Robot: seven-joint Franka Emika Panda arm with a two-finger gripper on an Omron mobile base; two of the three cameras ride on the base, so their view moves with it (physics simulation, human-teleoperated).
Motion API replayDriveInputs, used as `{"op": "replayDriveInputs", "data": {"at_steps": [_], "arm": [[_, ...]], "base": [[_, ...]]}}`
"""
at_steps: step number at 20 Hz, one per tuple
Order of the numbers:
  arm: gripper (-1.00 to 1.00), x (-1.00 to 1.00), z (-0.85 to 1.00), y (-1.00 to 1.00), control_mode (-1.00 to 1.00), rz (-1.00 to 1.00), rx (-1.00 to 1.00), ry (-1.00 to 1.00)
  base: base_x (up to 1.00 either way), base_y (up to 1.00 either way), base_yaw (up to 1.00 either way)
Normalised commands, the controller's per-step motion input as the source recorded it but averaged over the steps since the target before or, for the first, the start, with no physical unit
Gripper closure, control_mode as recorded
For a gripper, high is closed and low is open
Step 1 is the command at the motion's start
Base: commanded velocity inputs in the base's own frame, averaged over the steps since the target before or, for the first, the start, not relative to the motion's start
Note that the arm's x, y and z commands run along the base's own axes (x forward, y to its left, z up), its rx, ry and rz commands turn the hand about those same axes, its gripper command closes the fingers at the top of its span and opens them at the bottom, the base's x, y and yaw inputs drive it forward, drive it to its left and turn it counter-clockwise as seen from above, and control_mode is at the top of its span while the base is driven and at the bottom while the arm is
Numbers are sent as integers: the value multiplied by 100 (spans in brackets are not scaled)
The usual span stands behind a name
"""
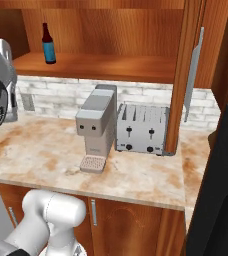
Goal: Open the cabinet directly in front. Then move the beer and the cup to the dining counter with the candle on it.
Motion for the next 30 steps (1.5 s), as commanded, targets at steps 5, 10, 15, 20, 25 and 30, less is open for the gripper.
{"op": "replayDriveInputs", "data": {"at_steps": [5,10,15,20,25,30], "arm": [[-100,-7,32,-4,-100,-9,35,-2],[-100,0,5,42,-100,-12,30,0],[-100,1,0,33,-100,-3,36,17],[-100,0,5,0,-100,0,46,11],[-100,0,5,-5,-100,0,46,3],[-100,0,0,-10,-100,0,49,8]], "base": [[0,0,0],[0,0,0],[0,0,0],[0,0,0],[0,0,0],[0,0,0]]}}
